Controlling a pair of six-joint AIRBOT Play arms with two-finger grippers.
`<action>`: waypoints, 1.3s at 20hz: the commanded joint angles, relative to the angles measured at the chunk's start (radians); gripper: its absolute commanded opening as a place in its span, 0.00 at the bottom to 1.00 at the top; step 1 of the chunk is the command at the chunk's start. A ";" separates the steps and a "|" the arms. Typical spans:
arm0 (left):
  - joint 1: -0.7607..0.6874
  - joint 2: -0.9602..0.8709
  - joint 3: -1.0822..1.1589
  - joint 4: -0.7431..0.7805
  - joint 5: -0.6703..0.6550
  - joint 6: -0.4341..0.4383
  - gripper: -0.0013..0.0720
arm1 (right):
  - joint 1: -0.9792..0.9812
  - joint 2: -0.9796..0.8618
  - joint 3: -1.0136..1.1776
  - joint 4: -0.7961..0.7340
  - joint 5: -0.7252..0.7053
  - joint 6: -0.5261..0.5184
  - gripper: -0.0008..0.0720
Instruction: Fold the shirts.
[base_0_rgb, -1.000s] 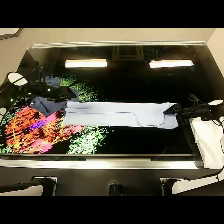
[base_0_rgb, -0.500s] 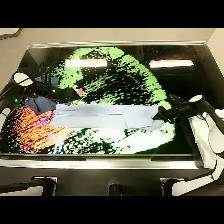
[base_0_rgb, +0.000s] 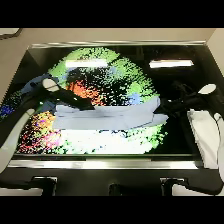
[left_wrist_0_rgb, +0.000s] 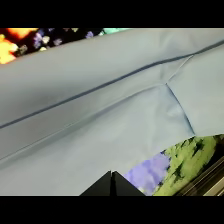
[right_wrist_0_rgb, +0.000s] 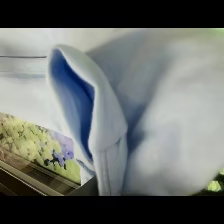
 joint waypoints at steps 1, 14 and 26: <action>-0.153 -0.111 0.000 -0.087 0.128 -0.036 0.06 | 0.002 0.184 0.001 -0.060 0.073 0.130 0.08; -0.473 -0.339 0.003 -0.742 0.333 0.023 0.06 | 0.002 0.523 0.156 -0.159 0.166 0.318 0.08; 0.055 0.121 0.005 -0.112 0.373 -0.093 0.05 | 0.365 0.165 0.158 0.056 -0.140 0.256 0.08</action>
